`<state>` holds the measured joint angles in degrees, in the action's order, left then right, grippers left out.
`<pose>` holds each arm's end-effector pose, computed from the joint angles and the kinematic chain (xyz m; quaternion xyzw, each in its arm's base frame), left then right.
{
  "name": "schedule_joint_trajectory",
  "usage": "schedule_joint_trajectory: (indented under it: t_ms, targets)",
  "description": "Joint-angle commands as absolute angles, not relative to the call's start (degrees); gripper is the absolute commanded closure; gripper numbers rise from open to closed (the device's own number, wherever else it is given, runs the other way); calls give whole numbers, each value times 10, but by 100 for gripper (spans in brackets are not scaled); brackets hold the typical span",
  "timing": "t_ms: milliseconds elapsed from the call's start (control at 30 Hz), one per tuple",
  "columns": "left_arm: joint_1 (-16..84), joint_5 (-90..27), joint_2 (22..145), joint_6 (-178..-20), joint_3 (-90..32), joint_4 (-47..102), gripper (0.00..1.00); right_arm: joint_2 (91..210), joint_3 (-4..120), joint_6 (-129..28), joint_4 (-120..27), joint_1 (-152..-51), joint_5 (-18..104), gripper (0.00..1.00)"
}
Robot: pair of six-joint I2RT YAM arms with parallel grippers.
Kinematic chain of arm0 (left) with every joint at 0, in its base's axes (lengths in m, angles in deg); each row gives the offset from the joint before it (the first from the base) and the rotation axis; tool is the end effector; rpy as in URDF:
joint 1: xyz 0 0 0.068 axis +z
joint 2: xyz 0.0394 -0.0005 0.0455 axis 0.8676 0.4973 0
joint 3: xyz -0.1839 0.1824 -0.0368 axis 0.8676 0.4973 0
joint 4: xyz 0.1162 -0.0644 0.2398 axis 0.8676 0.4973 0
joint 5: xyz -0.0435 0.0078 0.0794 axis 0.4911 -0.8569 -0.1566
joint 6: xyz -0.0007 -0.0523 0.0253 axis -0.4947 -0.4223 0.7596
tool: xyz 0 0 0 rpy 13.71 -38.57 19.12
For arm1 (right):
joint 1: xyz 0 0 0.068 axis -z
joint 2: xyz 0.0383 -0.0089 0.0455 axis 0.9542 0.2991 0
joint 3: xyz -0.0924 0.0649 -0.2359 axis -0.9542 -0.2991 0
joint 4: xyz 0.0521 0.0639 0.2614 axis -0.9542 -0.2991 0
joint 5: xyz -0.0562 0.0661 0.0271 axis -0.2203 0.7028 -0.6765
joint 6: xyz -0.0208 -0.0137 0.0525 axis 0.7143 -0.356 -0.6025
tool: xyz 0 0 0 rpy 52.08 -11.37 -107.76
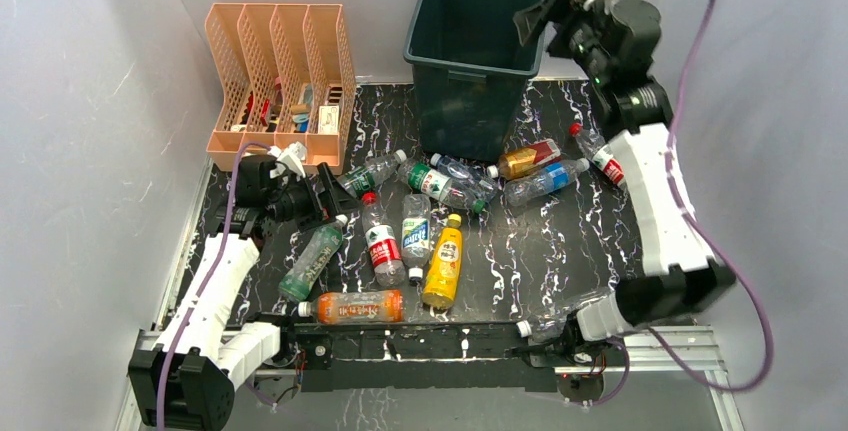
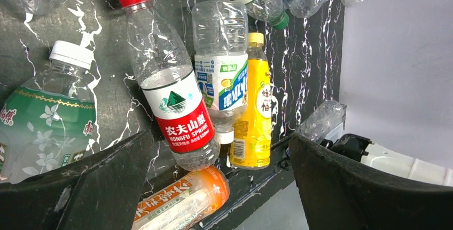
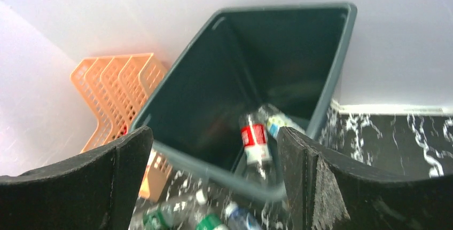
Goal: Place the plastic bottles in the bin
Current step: Place the plastic bottle in the trash bin, then pick up the plastic bottle at the center of the board.
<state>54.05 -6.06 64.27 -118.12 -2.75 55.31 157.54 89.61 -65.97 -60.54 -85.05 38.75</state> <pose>0.2277 -0.0477 0.2733 -0.0528 0.8607 -0.3825 0.3318 0.3441 0.0788 0.5142 0.0354 0.6805 0.2393 0.6917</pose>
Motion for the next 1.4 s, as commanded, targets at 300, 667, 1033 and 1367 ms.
schedule_joint_trajectory:
  t_ms: [300, 667, 1033, 1367]
  targets:
    - [539, -26, 634, -1179, -54, 571, 2, 1359, 574, -686, -678, -852, 444, 2]
    - [539, -25, 652, -1209, -15, 509, 2, 1383, 416, -716, -636, -885, 509, 2]
    - [535, -35, 734, -1233, 21, 426, 2, 1450, 376, -690, -578, -933, 448, 2]
    - [531, -27, 832, -1190, 28, 421, 2, 1543, 397, -690, -530, -974, 423, 2]
